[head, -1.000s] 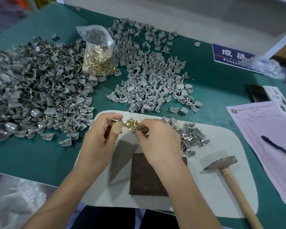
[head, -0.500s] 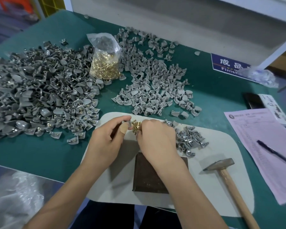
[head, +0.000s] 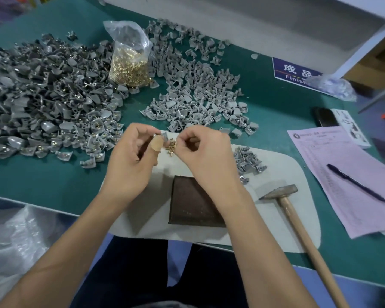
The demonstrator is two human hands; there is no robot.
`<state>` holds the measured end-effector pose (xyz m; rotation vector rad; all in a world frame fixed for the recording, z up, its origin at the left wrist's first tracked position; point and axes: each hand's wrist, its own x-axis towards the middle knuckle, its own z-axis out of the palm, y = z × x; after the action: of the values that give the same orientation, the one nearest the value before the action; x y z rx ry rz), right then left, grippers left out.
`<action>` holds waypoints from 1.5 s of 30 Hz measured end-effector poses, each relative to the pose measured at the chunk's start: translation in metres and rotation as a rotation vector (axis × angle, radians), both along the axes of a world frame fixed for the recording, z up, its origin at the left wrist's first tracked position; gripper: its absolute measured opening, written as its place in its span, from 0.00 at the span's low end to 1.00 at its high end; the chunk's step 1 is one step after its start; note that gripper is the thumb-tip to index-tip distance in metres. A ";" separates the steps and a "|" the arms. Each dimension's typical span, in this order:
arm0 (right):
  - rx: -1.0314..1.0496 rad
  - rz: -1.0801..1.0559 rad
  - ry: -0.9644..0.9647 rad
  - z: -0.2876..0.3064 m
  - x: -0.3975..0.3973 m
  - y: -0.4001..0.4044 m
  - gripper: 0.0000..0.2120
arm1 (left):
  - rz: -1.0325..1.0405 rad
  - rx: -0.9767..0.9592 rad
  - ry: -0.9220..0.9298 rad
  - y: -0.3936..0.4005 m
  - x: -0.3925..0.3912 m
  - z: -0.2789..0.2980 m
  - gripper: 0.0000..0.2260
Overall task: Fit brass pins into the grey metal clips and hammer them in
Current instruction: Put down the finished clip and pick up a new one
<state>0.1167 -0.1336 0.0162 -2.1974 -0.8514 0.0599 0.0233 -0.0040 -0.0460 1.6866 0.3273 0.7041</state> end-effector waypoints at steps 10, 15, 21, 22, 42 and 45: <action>-0.228 0.042 0.087 -0.006 0.011 -0.017 0.06 | 0.147 0.028 0.161 0.011 -0.027 -0.016 0.02; -0.265 0.050 0.098 -0.012 0.009 0.003 0.07 | 0.154 -0.031 0.103 0.007 -0.035 -0.018 0.03; -0.200 0.265 0.182 -0.011 -0.012 0.031 0.06 | 0.213 -0.331 -0.050 0.017 -0.043 -0.005 0.04; -0.222 0.302 0.184 -0.012 -0.017 0.035 0.06 | 0.239 -0.322 -0.043 0.021 -0.047 -0.006 0.04; -0.427 0.264 0.128 -0.014 -0.046 0.059 0.08 | 0.256 -0.165 0.081 0.022 -0.084 0.004 0.03; -0.182 0.232 0.275 0.000 -0.035 0.033 0.09 | 0.171 -0.120 0.094 0.009 -0.079 0.016 0.01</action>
<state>0.0813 -0.1003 0.0163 -2.1788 -0.9687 0.5600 -0.0553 0.0046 -0.0297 1.5931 0.5749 0.7176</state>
